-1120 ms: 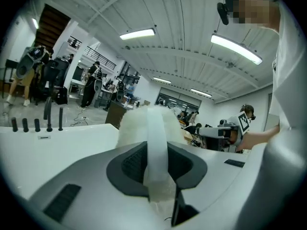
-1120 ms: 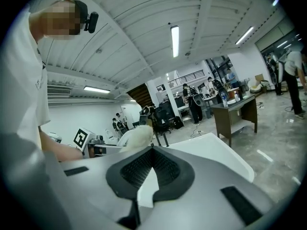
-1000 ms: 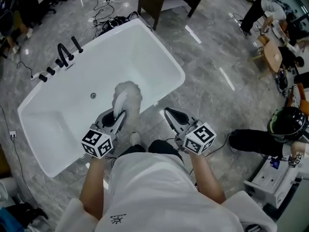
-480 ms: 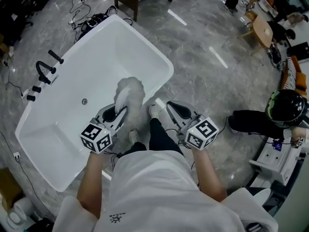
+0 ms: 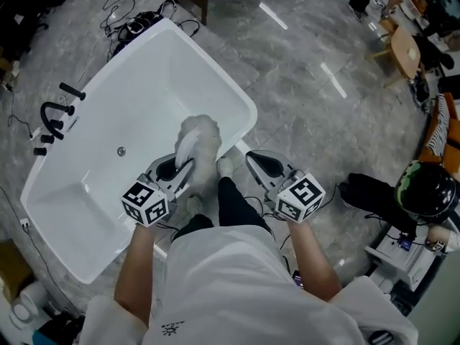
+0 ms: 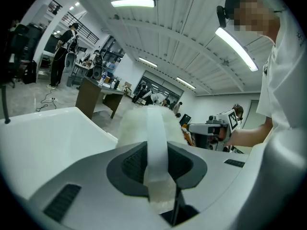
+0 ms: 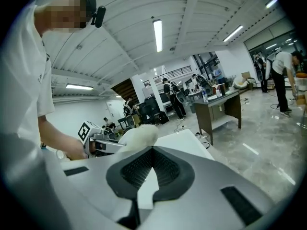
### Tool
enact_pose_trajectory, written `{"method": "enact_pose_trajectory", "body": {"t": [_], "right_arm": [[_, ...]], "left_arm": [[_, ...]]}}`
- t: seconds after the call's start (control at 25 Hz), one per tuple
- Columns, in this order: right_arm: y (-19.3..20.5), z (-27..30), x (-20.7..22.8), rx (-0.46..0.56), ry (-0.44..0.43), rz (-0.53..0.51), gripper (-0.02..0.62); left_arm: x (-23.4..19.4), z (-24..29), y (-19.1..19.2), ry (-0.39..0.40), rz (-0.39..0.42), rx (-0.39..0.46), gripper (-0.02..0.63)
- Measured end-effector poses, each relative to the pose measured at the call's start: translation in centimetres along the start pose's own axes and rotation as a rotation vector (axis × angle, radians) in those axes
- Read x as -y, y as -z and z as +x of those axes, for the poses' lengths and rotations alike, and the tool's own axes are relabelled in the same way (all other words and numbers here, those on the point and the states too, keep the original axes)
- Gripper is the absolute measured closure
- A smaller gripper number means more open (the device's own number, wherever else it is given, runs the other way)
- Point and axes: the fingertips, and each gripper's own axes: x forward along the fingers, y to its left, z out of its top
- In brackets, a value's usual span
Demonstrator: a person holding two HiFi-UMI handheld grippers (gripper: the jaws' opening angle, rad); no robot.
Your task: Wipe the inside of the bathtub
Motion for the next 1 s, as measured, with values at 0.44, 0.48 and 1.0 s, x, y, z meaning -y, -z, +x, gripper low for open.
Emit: {"method": "enact_pose_trajectory", "body": {"t": [0.44, 0.48, 1.0], "right_arm": [[1.0, 3.7, 9.8, -0.136, -0.067, 0.010, 0.592], [1.3, 4.1, 10.4, -0.150, -0.070, 0.011, 0.592], [9.1, 8.8, 16.8, -0.279, -0.108, 0.062, 0.592]], "left_arm": [[-4.9, 11.6, 0.7, 0.038, -0.134, -0.104, 0.509], [-5.5, 12.4, 1.0, 0.039, -0.151, -0.115, 0.509], [-11.5, 20.8, 9.4, 0.100, -0.235, -0.283, 0.509]]}}
